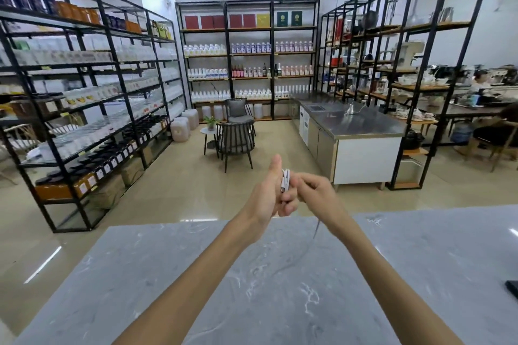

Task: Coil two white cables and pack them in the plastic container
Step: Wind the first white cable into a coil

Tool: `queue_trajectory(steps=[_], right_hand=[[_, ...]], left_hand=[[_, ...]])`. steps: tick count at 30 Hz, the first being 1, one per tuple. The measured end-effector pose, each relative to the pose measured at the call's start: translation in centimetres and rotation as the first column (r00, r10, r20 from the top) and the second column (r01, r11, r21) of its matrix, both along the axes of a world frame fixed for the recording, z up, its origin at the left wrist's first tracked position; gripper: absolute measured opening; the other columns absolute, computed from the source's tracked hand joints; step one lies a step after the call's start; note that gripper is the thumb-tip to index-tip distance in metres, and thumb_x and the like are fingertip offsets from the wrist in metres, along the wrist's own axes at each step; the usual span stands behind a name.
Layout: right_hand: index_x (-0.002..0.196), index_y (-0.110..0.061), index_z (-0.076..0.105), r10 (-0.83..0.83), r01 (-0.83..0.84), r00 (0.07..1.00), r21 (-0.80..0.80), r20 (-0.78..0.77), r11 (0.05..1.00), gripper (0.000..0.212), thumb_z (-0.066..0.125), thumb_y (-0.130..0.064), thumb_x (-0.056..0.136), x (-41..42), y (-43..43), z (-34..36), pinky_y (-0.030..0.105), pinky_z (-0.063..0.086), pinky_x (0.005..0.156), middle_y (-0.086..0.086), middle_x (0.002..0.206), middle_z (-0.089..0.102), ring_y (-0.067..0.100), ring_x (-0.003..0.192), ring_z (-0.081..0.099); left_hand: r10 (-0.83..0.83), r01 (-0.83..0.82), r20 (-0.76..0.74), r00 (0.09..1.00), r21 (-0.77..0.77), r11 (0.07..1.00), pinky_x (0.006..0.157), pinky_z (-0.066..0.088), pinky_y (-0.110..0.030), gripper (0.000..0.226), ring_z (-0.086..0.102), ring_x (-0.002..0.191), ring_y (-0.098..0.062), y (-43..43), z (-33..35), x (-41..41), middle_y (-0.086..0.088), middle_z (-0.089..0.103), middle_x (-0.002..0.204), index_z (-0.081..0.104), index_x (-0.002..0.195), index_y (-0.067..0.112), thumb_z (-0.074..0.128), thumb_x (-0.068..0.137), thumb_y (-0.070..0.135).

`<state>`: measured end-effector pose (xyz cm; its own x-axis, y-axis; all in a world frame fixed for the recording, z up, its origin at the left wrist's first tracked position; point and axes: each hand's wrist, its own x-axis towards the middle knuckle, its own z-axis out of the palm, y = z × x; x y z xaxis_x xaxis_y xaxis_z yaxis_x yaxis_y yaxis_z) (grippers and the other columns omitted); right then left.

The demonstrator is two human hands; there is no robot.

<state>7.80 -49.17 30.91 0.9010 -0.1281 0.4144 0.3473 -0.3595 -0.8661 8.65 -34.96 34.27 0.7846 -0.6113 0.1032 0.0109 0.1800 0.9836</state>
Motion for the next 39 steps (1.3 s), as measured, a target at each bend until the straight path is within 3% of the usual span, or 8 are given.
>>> queue_trajectory(steps=[4,8,12,15,22,29,32,39], right_hand=[[0.065,-0.025,0.058,0.053,-0.063,0.971,-0.035,-0.233,0.997,0.043,0.041,-0.037,0.103,-2.9,3.0,-3.4,0.023,0.029,0.042,-0.009,0.047,0.046,0.006,0.040,0.034],[0.096,-0.022,0.065,0.151,-0.320,0.896,-0.371,-0.417,0.872,0.025,0.045,-0.036,0.101,-8.0,3.0,-3.3,0.026,0.041,0.048,-0.010,0.053,0.054,0.007,0.045,0.044],[0.088,-0.029,0.065,-0.089,0.158,0.987,-0.758,0.132,0.633,0.035,0.040,-0.054,0.094,-8.4,0.2,2.8,0.029,0.047,0.056,-0.018,0.053,0.054,0.006,0.054,0.052],[0.085,-0.032,0.072,-0.146,0.376,0.908,-0.613,0.392,0.695,0.030,0.050,-0.052,0.091,-4.8,-2.3,6.5,0.027,0.049,0.056,-0.013,0.066,0.068,0.004,0.058,0.060],[0.079,-0.005,0.066,-0.040,0.036,0.983,-0.026,-0.181,0.999,0.041,0.041,-0.026,0.104,-1.6,1.6,-3.4,0.024,0.031,0.046,-0.005,0.049,0.048,0.007,0.042,0.038],[0.083,-0.031,0.064,-0.042,0.145,0.986,-0.726,0.159,0.672,0.028,0.047,-0.051,0.093,-6.3,1.2,2.6,0.024,0.041,0.054,-0.016,0.058,0.056,0.003,0.055,0.049],[0.083,-0.033,0.073,-0.117,0.359,0.906,-0.593,0.407,0.721,0.027,0.054,-0.051,0.088,-3.3,-1.5,7.9,0.024,0.045,0.058,-0.013,0.073,0.070,0.003,0.064,0.059],[0.060,-0.015,0.057,-0.004,0.002,0.997,-0.023,-0.079,1.000,0.045,0.043,-0.012,0.102,1.2,0.7,-0.2,0.025,0.035,0.049,-0.010,0.045,0.047,0.003,0.043,0.039]], left_hand=[[0.064,-0.110,-0.245,0.968,-0.180,0.978,0.052,0.040,-0.026,0.056,0.050,0.052,-0.016,0.2,-0.6,1.9,-0.001,0.048,0.063,0.049,0.082,0.014,0.019,0.101,0.058],[0.296,-0.298,0.122,0.947,-0.002,0.954,0.049,0.044,-0.029,0.049,0.051,0.052,-0.018,-0.2,-2.6,2.5,-0.008,0.051,0.067,0.047,0.092,0.005,0.021,0.104,0.045],[0.101,-0.176,0.392,0.914,0.160,0.971,0.055,0.039,-0.033,0.063,0.048,0.056,-0.019,-0.5,-4.7,0.2,-0.002,0.052,0.062,0.053,0.076,0.018,0.015,0.096,0.064],[0.032,-0.053,0.357,0.934,0.050,0.997,0.051,0.035,-0.028,0.067,0.043,0.050,-0.013,-1.3,-3.9,-1.6,0.004,0.048,0.056,0.053,0.072,0.021,0.011,0.094,0.068],[-0.009,0.024,0.049,0.999,-0.313,0.949,0.052,0.045,-0.030,0.075,0.057,0.055,-0.020,-0.2,1.4,2.7,-0.006,0.058,0.064,0.055,0.091,0.008,0.006,0.097,0.065],[0.079,-0.133,0.344,0.936,0.136,0.982,0.059,0.041,-0.029,0.074,0.049,0.059,-0.016,0.7,-1.9,3.0,-0.010,0.054,0.069,0.056,0.088,0.004,0.000,0.101,0.050],[-0.049,0.036,0.321,0.946,0.046,0.998,0.056,0.042,-0.026,0.074,0.049,0.055,-0.015,0.3,-2.6,0.8,-0.006,0.057,0.065,0.055,0.088,0.007,0.003,0.094,0.059],[-0.233,0.240,0.062,0.971,-0.305,0.922,0.060,0.048,-0.031,0.084,0.056,0.064,-0.023,0.4,1.3,2.5,-0.009,0.061,0.072,0.057,0.103,0.002,0.008,0.094,0.070]])
